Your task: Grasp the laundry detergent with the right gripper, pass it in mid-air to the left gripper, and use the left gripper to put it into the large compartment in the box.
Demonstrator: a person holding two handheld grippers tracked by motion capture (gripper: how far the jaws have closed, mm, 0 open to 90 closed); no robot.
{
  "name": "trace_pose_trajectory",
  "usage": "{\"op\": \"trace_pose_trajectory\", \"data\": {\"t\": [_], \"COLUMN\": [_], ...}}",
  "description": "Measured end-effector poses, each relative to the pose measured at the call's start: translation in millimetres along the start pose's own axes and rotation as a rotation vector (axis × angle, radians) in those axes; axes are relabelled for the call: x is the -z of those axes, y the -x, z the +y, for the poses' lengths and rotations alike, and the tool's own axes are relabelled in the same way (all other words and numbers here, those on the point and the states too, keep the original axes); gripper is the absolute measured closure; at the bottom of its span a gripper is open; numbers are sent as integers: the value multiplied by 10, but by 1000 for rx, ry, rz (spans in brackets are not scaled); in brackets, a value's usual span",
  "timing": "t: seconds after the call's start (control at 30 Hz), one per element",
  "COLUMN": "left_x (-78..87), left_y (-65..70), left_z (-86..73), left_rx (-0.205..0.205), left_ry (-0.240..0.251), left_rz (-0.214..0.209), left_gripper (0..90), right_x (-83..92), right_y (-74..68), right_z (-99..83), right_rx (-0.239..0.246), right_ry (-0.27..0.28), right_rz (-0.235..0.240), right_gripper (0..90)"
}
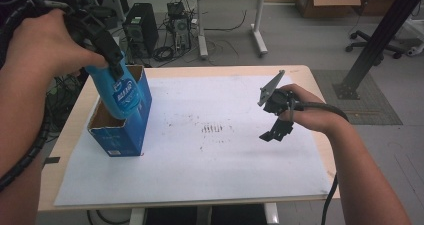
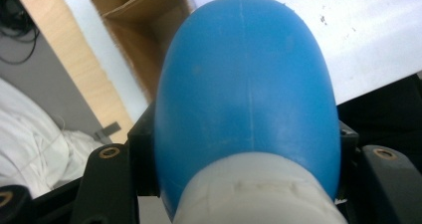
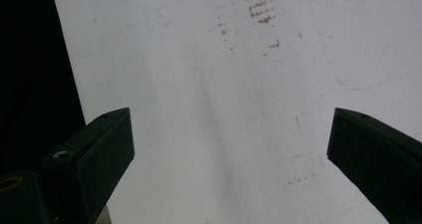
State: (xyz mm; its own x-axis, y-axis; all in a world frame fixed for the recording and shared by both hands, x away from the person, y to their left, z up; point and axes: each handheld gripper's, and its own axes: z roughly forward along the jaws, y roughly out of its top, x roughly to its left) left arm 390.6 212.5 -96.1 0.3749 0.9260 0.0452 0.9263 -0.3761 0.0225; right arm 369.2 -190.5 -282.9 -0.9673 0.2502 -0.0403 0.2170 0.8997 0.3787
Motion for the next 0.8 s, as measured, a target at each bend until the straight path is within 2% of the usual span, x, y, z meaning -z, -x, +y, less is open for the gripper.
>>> {"op": "trace_pose_trajectory", "data": {"t": [0.1,0.13,0.17,0.3,0.37,0.8], "left_x": [18,34,34,41,42,85], "left_y": [-56,-97,-97,-179,-200,-316], "left_z": [15,21,21,37,45,75], "left_rx": [40,69,69,164,185,248], "left_ry": [-9,-12,-12,-25,-30,-36], "left_rz": [-2,-2,-2,-7,-1,25], "left_gripper": [388,388,388,388,388,388], "right_x": [-6,-11,-11,-13,-15,-59], "right_y": [24,30,30,22,23,34], "right_z": [-20,-26,-26,-15,-11,3], "right_rx": [-12,-16,-16,-11,-11,-6], "right_ry": [-12,-21,-21,-22,-23,-69], "right_rz": [6,4,4,10,10,45], "right_gripper": [43,43,43,44,44,48]}}
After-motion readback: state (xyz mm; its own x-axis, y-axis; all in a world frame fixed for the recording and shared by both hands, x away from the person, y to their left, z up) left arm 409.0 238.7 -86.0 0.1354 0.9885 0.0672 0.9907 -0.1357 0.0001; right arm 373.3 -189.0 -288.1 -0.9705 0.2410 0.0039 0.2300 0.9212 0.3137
